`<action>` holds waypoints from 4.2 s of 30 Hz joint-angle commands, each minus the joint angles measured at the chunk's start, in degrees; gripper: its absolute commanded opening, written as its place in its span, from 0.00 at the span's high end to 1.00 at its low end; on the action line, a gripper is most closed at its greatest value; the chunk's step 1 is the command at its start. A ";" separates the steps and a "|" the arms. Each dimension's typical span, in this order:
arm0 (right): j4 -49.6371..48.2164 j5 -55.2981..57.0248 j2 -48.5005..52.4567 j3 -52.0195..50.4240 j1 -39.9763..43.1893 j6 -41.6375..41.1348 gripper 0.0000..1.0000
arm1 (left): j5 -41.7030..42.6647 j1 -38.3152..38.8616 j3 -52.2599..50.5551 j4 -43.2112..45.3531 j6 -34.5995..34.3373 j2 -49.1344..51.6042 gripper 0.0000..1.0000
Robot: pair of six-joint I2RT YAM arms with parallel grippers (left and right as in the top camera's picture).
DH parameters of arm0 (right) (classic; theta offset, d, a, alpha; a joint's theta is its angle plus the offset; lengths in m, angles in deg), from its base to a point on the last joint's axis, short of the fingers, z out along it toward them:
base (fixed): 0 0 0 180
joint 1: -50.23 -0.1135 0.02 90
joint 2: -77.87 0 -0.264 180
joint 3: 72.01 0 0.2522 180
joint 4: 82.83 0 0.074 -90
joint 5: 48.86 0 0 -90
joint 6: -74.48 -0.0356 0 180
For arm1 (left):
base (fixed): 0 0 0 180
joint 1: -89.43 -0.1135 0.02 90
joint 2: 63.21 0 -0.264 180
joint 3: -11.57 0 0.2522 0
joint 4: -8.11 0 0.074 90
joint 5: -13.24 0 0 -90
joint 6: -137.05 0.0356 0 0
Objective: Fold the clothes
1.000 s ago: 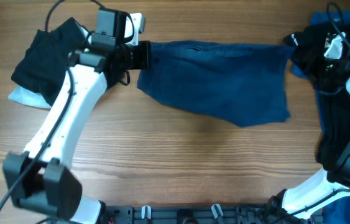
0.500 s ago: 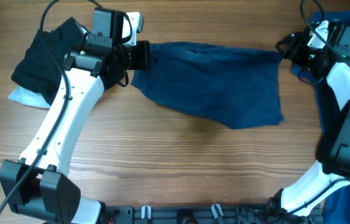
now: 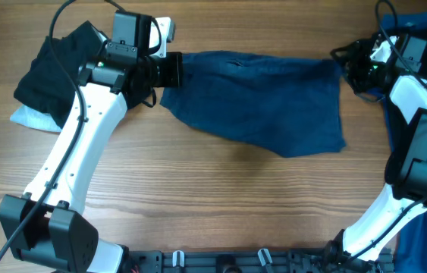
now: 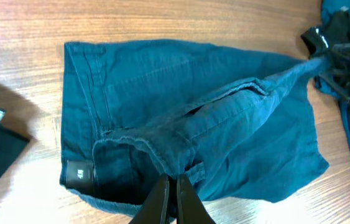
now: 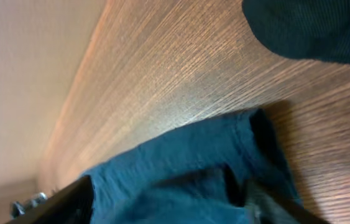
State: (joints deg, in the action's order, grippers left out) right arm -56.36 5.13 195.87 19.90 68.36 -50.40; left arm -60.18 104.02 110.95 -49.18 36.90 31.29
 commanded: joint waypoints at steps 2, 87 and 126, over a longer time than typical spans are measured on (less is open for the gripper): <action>0.61 1.42 0.74 0.48 -2.60 -5.84 0.44 | 0.31 -0.24 0.33 -0.50 0.94 -0.76 0.96; -0.28 8.07 0.57 -16.55 -12.24 6.21 0.96 | -3.85 0.31 -1.31 -2.49 0.94 25.18 0.96; 31.01 19.96 -22.58 -11.21 1.36 24.39 0.51 | -13.51 -2.03 31.76 -32.00 2.89 9.42 0.41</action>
State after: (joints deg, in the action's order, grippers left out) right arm -28.12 14.66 173.09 9.48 69.70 -30.62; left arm -64.64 102.38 141.88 -75.76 37.92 45.45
